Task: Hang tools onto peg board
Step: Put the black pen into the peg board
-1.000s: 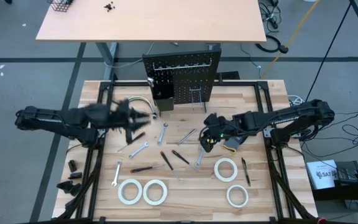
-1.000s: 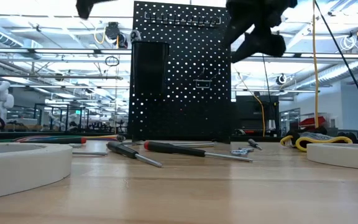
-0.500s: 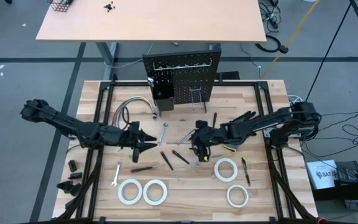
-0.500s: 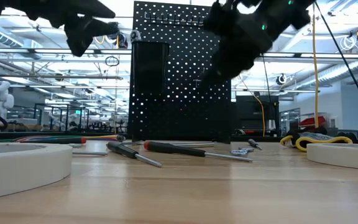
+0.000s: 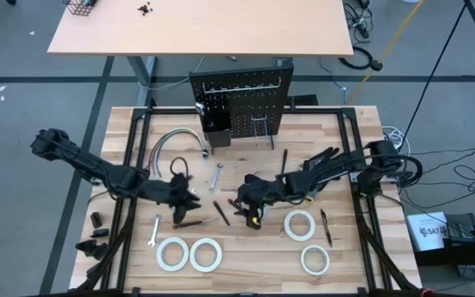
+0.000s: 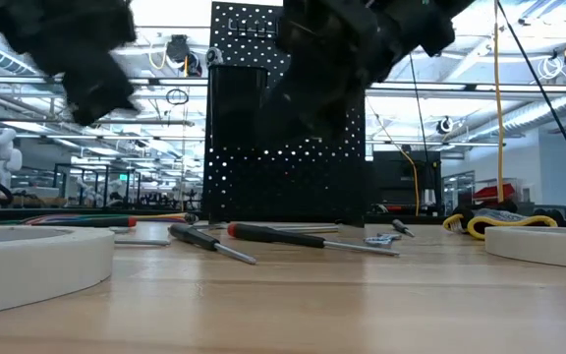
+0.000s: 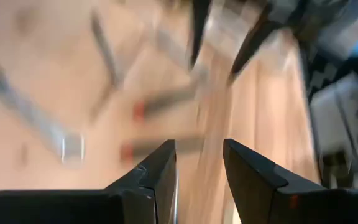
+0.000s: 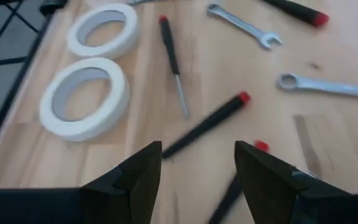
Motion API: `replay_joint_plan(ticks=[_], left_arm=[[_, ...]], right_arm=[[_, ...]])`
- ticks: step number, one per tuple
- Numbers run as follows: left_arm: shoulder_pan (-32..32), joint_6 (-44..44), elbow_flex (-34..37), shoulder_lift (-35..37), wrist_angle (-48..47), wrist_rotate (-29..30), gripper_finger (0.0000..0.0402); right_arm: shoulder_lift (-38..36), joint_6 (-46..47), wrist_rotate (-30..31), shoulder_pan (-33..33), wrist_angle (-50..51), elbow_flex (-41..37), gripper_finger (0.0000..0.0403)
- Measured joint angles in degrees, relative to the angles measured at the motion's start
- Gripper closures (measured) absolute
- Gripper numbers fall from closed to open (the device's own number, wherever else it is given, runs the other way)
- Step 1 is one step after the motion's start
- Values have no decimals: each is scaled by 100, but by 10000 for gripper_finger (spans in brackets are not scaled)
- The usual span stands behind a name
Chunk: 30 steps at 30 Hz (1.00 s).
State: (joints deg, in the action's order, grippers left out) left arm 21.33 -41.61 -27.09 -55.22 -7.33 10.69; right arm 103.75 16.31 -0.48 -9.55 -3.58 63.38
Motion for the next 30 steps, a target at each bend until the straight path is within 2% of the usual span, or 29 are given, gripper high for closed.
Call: replay_joint_plan(ticks=[3,7,14,18,26,30], left_arm=[[182,-381,0,4,-649,-1,265],[213,-1069,0,2,-1178,965,265],[95,-356,0,7,-139,1218,265],[-67,-109,-2,7,-9,1317,265],[-261,0,-2,7,-41,1224,265],[-385,169,-2,7,-22,1223,265]], right_arm=[[19,3,83,-57,51,14,206],[-14,491,138,-69,425,15,206],[-347,2816,797,-77,2886,13,206],[-689,3912,709,-243,4146,13,206],[-1918,6510,603,-1467,6494,-62,206],[-2424,7851,605,-2124,6802,-551,206]])
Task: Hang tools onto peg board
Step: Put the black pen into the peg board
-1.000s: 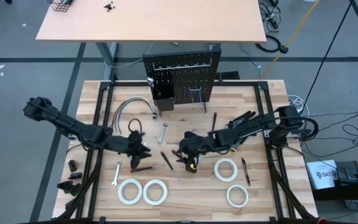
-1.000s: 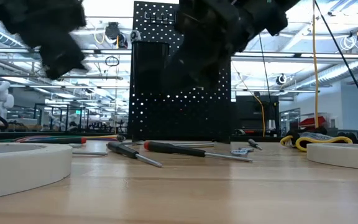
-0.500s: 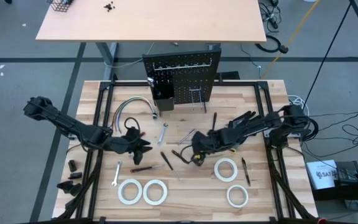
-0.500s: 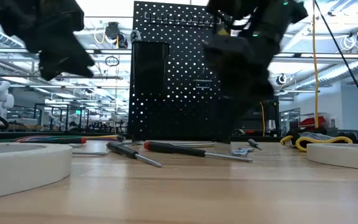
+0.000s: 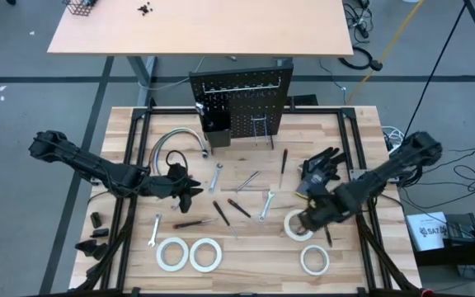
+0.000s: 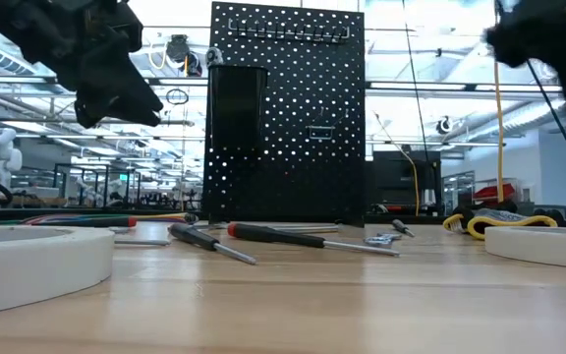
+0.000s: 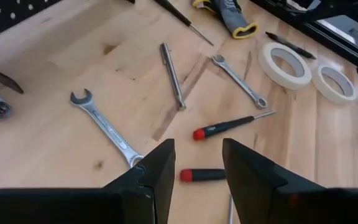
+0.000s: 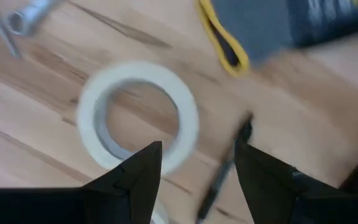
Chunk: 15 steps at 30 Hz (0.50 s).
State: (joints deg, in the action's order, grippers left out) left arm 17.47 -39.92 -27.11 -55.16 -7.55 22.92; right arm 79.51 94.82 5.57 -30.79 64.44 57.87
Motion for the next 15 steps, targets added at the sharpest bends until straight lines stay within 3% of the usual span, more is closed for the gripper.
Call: replay_joint_plan(ticks=[8,15], left_arm=[[-233,35,0,0,174,-165,265],[-252,163,0,0,303,-205,265]], right_arm=[[-122,1677,-2,-949,-917,-916,207],[223,2436,-120,-1423,-1105,-1082,207]])
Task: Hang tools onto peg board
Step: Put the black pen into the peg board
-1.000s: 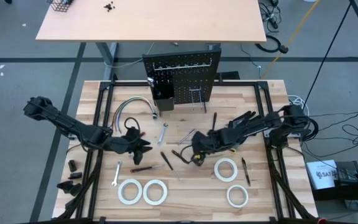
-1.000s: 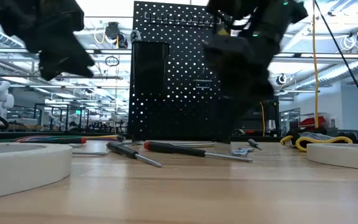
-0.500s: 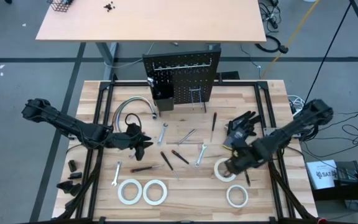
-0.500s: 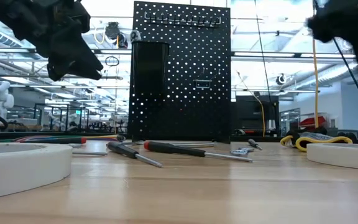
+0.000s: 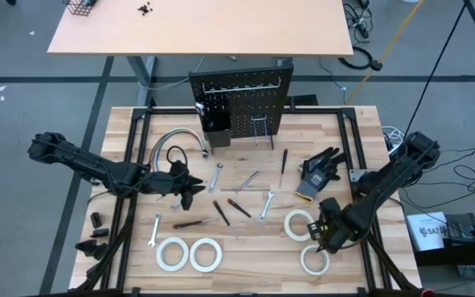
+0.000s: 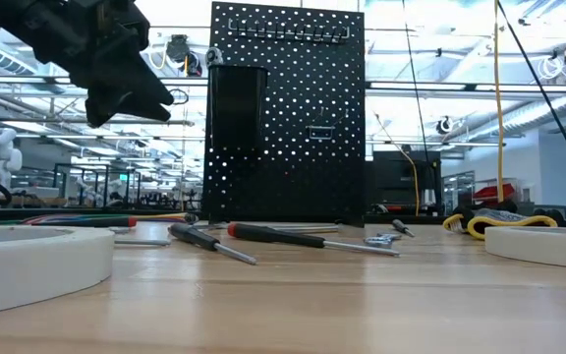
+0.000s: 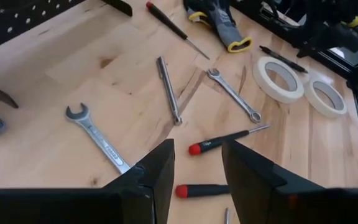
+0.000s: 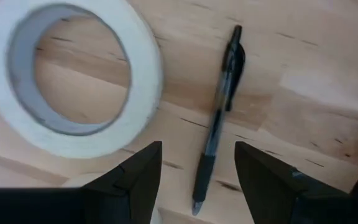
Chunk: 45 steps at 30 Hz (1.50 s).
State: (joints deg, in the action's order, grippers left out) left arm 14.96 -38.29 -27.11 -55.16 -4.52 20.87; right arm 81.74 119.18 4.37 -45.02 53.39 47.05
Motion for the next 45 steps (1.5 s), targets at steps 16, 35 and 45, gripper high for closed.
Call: replay_joint_plan(ticks=[16,35,45], left_arm=[[-270,123,-4,0,365,-30,265],[-284,165,-4,-4,2384,-912,265],[-288,-97,-4,-885,5095,-1058,265]], right_arm=[[1363,-341,-232,-122,-509,33,320],[-323,-713,1529,-118,498,1077,387],[-613,-5913,4508,763,-3263,1248,387]])
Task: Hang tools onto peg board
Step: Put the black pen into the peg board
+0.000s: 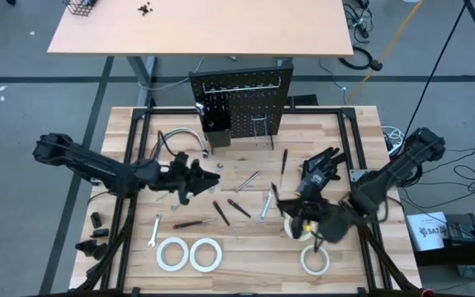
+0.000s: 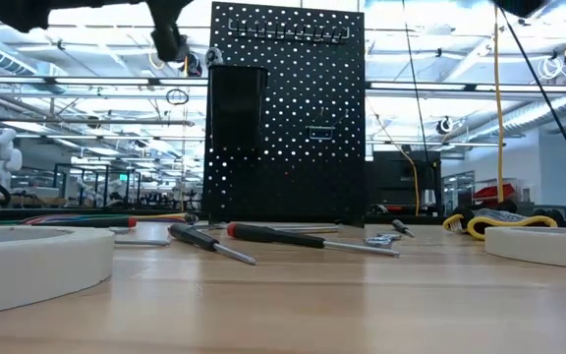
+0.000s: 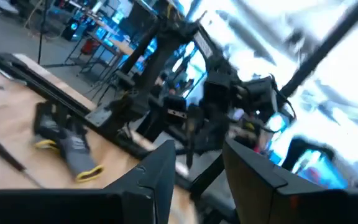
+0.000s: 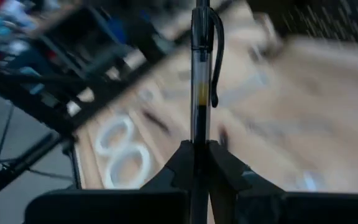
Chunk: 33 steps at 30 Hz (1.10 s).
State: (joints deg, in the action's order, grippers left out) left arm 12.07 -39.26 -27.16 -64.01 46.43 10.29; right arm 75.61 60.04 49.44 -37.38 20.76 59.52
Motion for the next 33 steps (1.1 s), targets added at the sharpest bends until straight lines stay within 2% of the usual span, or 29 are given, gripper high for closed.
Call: replay_joint_plan(ticks=[2,6,10,15,23,33], left_arm=[[-4,-322,0,-342,434,39,265],[18,-329,-145,-909,877,-57,265],[83,156,-434,-1243,909,-231,264],[190,1306,-793,-1394,912,-303,260],[139,1112,-949,-1459,390,-77,260],[138,1255,-949,-1460,378,195,267]], right_arm=[[142,-958,-153,327,-835,0,386],[434,-2322,-968,917,-2208,-2,386],[763,-2812,-1782,1366,-2936,-2,386],[1105,-3023,-2615,1732,-3670,-2,385],[1227,-3272,-2729,1974,-3947,-2,384],[1227,-3400,-2735,2082,-3944,-2,384]])
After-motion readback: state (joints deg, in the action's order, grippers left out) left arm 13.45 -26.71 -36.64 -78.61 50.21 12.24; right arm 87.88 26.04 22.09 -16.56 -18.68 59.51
